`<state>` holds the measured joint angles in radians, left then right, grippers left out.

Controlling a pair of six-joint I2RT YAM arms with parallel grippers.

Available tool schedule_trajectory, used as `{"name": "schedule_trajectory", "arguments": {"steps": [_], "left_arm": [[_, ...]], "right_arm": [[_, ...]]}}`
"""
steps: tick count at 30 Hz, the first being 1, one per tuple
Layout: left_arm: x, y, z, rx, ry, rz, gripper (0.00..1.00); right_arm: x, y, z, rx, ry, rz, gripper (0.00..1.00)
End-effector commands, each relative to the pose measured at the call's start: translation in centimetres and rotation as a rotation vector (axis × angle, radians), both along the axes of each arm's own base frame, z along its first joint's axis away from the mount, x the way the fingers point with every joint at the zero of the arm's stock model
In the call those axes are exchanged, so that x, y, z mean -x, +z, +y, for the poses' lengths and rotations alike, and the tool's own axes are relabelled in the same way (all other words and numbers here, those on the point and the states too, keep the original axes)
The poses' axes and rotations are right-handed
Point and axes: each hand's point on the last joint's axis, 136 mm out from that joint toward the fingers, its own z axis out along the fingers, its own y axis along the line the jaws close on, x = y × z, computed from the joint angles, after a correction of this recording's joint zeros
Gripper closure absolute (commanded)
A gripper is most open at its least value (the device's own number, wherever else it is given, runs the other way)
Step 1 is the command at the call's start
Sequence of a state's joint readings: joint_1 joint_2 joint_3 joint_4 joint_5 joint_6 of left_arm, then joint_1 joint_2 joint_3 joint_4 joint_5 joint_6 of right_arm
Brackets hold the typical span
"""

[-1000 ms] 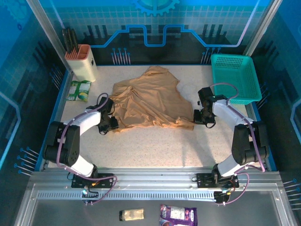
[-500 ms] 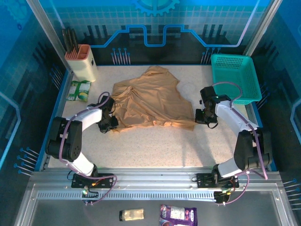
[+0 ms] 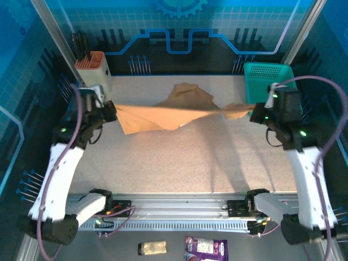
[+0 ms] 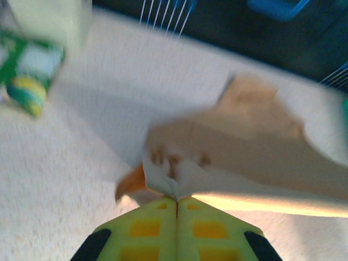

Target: Fold the inside-out t-shirt

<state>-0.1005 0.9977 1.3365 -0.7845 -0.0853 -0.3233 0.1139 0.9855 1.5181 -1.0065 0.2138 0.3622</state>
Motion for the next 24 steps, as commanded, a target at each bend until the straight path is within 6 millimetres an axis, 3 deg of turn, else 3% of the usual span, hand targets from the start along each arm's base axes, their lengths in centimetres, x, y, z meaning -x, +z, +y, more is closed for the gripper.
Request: {"name": "schedule_trajectory", "arguments": {"steps": [1,3,6,10,14,21,24], "left_arm": [[3.4,7.1,1.7,-0.087,0.032,-0.179,1.00],[5.0,12.4,2.3,-0.113,0.052,-0.320,1.00],[5.6,17.5,3.1,-0.143,0.087,-0.406,1.00],[3.4,20.7,2.8,-0.189,0.071,-0.450,1.00],[-1.2,20.2,2.4,-0.219,0.054,-0.423,1.00],[-10.6,13.7,1.9,-0.171,0.033,-0.309,1.00],[-14.3,12.4,1.8,-0.102,0.000,-0.300,1.00]], "right_arm": [[4.2,6.9,-2.5,0.065,-0.082,-0.209,1.00],[6.4,12.0,-3.2,0.072,-0.109,-0.385,1.00],[8.1,17.6,-3.6,0.080,-0.125,-0.578,1.00],[7.0,21.8,-4.1,0.106,-0.159,-0.672,1.00],[2.5,22.5,-4.4,0.131,-0.200,-0.614,1.00],[-8.4,18.2,-4.2,0.097,-0.207,-0.504,1.00],[-12.5,17.3,-4.5,0.041,-0.199,-0.517,1.00]]}}
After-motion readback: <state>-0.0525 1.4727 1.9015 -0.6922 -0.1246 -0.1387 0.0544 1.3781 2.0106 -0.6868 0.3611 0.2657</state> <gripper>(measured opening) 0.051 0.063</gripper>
